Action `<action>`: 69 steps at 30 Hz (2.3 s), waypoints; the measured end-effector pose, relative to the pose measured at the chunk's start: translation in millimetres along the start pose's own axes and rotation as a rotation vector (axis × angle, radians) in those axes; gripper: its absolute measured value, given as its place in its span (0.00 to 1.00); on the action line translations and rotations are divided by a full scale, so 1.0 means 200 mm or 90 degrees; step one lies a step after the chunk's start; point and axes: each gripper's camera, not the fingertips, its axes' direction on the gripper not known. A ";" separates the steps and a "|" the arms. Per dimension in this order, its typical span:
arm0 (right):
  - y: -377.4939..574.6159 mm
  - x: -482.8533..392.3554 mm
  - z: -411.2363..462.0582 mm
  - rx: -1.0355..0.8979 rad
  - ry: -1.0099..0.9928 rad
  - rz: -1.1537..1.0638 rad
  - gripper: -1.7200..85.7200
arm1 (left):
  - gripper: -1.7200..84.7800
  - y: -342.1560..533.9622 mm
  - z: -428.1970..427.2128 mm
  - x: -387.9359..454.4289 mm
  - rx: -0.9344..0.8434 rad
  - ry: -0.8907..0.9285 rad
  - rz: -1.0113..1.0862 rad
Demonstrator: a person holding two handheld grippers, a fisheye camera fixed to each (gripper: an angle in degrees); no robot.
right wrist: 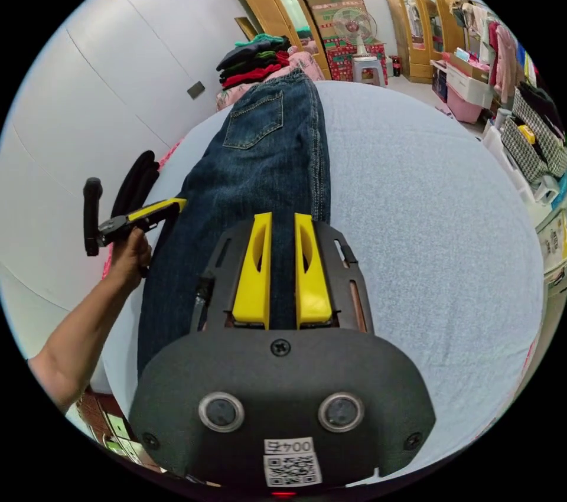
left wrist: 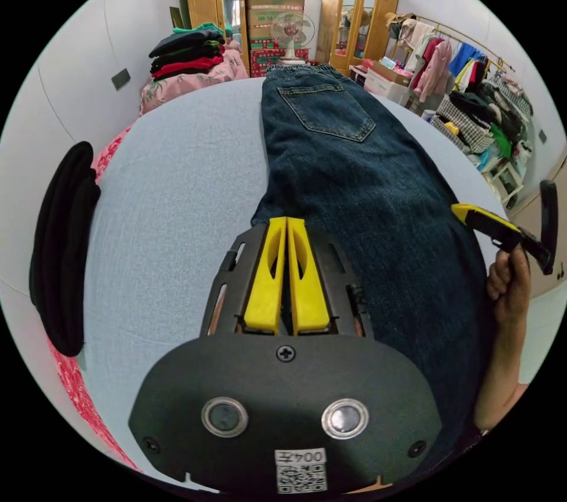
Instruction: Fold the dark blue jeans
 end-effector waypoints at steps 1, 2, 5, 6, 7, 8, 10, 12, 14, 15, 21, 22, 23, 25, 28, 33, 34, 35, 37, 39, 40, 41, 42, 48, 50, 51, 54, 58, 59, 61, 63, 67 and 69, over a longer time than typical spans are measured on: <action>0.00 0.05 -0.04 0.018 -0.018 0.014 0.10 | 0.02 0.00 0.00 0.04 0.000 -0.026 0.012; 0.00 0.07 -0.07 0.023 -0.028 0.022 0.10 | 0.02 0.00 -0.01 0.07 -0.001 -0.044 0.020; -0.05 0.20 -0.19 0.045 -0.110 0.040 0.10 | 0.02 0.00 -0.02 0.08 -0.001 -0.028 0.012; -0.10 0.25 -0.23 0.050 -0.149 0.040 0.09 | 0.02 0.00 -0.02 0.08 -0.001 -0.020 0.008; -0.16 0.31 -0.25 0.049 -0.168 0.034 0.09 | 0.02 0.00 -0.03 0.08 -0.001 -0.011 0.004; -0.19 0.34 -0.26 0.048 -0.167 0.035 0.09 | 0.02 0.00 -0.04 0.09 -0.001 -0.014 0.006; -0.31 0.46 -0.23 0.011 -0.175 0.049 0.08 | 0.02 0.00 -0.05 0.12 -0.001 -0.021 0.009; -0.38 0.57 -0.18 -0.033 -0.236 0.061 0.08 | 0.02 0.00 -0.07 0.13 -0.002 -0.016 0.007; -0.43 0.66 -0.15 -0.041 -0.285 0.076 0.08 | 0.02 0.00 -0.09 0.13 -0.002 -0.002 0.000; -0.46 0.72 -0.13 -0.047 -0.301 0.088 0.08 | 0.02 0.00 -0.09 0.14 -0.002 0.000 -0.001; -0.53 0.90 -0.02 -0.095 -0.345 0.110 0.08 | 0.02 0.00 -0.16 0.19 -0.002 -0.005 0.002; -0.53 0.92 0.00 -0.098 -0.347 0.113 0.08 | 0.02 0.00 -0.18 0.20 -0.002 0.000 -0.001; -0.53 0.93 0.00 -0.097 -0.349 0.115 0.08 | 0.02 0.00 -0.19 0.20 -0.002 0.004 -0.003; -0.53 0.98 0.01 -0.096 -0.364 0.121 0.08 | 0.02 0.00 -0.22 0.22 -0.002 0.005 -0.004; -0.51 1.03 0.01 -0.088 -0.360 0.125 0.08 | 0.02 0.01 -0.27 0.25 -0.002 0.001 -0.002; -0.48 1.06 0.04 -0.094 -0.335 0.112 0.08 | 0.02 0.01 -0.36 0.28 -0.003 0.003 -0.003; -0.47 1.07 0.05 -0.098 -0.330 0.109 0.08 | 0.02 0.01 -0.38 0.29 -0.003 0.003 -0.003; -0.47 1.07 0.06 -0.099 -0.327 0.107 0.09 | 0.02 0.01 -0.41 0.30 -0.003 0.004 -0.003; -0.45 1.06 0.10 -0.105 -0.312 0.097 0.09 | 0.02 0.02 -0.45 0.32 -0.003 0.002 -0.003; -0.43 1.06 0.12 -0.111 -0.308 0.091 0.09 | 0.02 0.02 -0.49 0.33 -0.003 0.002 -0.003; -0.41 1.07 0.14 -0.115 -0.311 0.087 0.09 | 0.02 0.02 -0.52 0.34 -0.003 0.002 -0.003; -0.41 1.07 0.16 -0.117 -0.313 0.086 0.09 | 0.02 0.02 -0.55 0.34 -0.003 0.003 -0.003; -0.39 1.07 0.18 -0.121 -0.321 0.082 0.09 | 0.02 0.03 -0.56 0.35 -0.003 0.003 -0.004; -0.30 1.07 0.28 -0.133 -0.250 0.062 0.06 | 0.02 0.04 -0.73 0.38 -0.004 0.007 -0.006; -0.27 1.06 0.28 -0.118 -0.186 0.026 0.05 | 0.02 0.05 -0.80 0.38 -0.004 0.015 -0.010; -0.24 1.06 0.34 -0.128 -0.154 0.012 0.04 | 0.02 0.05 -0.81 0.38 -0.004 0.017 -0.011; -0.15 1.12 0.42 -0.120 -0.201 0.026 0.03 | 0.02 0.06 -0.91 0.39 -0.005 0.025 -0.015; 0.02 1.05 0.38 -0.124 -0.099 -0.045 0.01 | 0.02 0.08 -1.05 0.40 -0.006 0.023 -0.015; 0.07 1.03 0.36 -0.123 -0.082 -0.059 0.01 | 0.02 0.08 -1.09 0.40 -0.006 0.023 -0.015; 0.30 0.92 0.30 -0.147 -0.085 -0.137 0.01 | 0.02 0.09 -1.15 0.40 -0.006 0.025 -0.017; 0.51 0.85 0.27 -0.184 -0.080 -0.178 0.01 | 0.02 0.10 -1.22 0.40 -0.007 0.025 -0.018; 1.02 0.81 0.21 -0.285 0.009 -0.209 0.01 | 0.03 0.12 -1.38 0.40 -0.007 0.027 -0.021; 1.21 0.84 0.19 -0.317 0.047 -0.193 0.01 | 0.03 0.12 -1.45 0.36 -0.034 0.080 -0.045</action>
